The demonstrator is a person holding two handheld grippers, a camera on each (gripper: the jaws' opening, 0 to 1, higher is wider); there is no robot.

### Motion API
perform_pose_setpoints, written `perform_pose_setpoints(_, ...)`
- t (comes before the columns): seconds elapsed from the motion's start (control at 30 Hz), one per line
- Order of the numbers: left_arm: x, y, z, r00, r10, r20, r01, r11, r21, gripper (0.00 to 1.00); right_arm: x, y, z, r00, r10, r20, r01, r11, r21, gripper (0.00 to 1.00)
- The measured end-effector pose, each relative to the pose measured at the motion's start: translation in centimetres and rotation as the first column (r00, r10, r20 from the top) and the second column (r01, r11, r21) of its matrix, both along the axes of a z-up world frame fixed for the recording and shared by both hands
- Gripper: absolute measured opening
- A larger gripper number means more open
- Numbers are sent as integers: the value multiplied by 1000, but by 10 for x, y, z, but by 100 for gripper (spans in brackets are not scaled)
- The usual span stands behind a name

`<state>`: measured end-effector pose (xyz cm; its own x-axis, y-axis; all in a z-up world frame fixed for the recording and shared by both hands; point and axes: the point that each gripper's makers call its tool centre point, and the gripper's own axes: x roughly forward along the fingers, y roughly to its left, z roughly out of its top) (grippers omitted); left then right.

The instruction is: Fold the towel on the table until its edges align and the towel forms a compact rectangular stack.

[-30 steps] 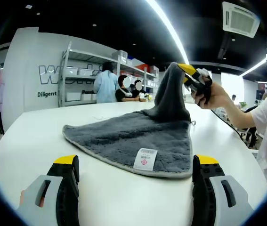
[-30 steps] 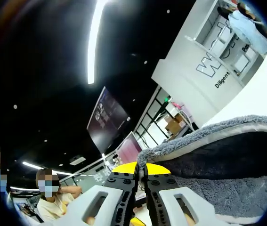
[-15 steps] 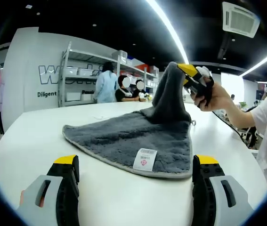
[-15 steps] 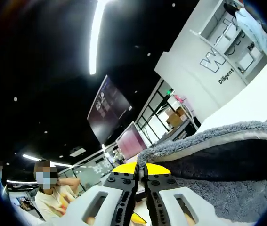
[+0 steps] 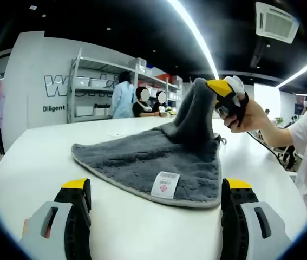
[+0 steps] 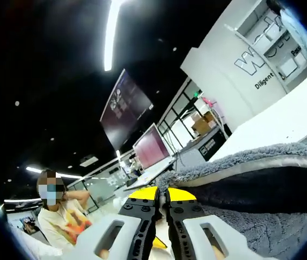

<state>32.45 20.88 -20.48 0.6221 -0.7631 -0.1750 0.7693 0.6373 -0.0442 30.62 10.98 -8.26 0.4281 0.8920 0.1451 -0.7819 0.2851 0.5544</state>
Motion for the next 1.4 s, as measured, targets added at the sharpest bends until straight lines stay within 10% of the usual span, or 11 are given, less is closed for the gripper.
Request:
perform_pose_setpoints(0.47,0,-1,-1,1000,0,-4,0,1000,3,99,-9,16,-18,999,50,-7,-50,997,-65,1)
perform_pose_setpoints(1.0,-2,-2,-1,1000,-2,-2,2,1000,3,99,-3,6,34,996,2,87,-2,1000,2,1)
perform_pose_setpoints(1.4,-4,-3,-2,1000,-7,-5,7,1000,5,99,-4,25,8,999,36,33,-36,999,-20,1)
